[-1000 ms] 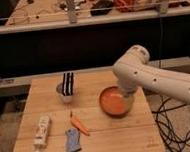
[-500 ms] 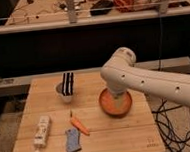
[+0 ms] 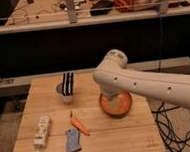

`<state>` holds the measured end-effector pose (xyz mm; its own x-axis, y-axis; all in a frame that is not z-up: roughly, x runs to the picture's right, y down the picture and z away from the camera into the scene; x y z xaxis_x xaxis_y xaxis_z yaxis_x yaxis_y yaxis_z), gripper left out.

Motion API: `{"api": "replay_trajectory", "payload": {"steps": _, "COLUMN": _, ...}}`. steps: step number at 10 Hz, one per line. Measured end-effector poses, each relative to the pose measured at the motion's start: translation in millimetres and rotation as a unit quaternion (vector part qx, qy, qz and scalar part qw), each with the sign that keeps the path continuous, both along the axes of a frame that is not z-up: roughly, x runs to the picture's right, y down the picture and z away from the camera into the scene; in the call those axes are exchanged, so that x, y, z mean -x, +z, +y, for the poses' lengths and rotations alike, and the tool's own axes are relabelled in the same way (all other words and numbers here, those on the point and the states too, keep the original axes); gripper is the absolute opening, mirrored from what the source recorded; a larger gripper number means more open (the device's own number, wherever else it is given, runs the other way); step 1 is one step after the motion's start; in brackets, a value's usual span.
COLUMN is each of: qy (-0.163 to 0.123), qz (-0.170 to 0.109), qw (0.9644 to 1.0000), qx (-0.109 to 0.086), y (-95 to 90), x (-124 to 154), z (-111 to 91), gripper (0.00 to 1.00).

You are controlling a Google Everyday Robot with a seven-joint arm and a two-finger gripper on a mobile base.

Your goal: Place the pepper in the ceramic bowl

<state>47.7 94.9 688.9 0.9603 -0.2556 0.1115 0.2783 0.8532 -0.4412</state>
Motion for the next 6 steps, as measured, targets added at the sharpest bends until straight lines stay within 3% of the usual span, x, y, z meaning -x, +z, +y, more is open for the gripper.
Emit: {"api": "replay_trajectory", "payload": {"steps": 6, "qy": -0.057, "qz": -0.040, "qw": 0.9975, "qx": -0.008, "y": 11.2, "x": 33, "z": 14, "gripper": 0.80}}
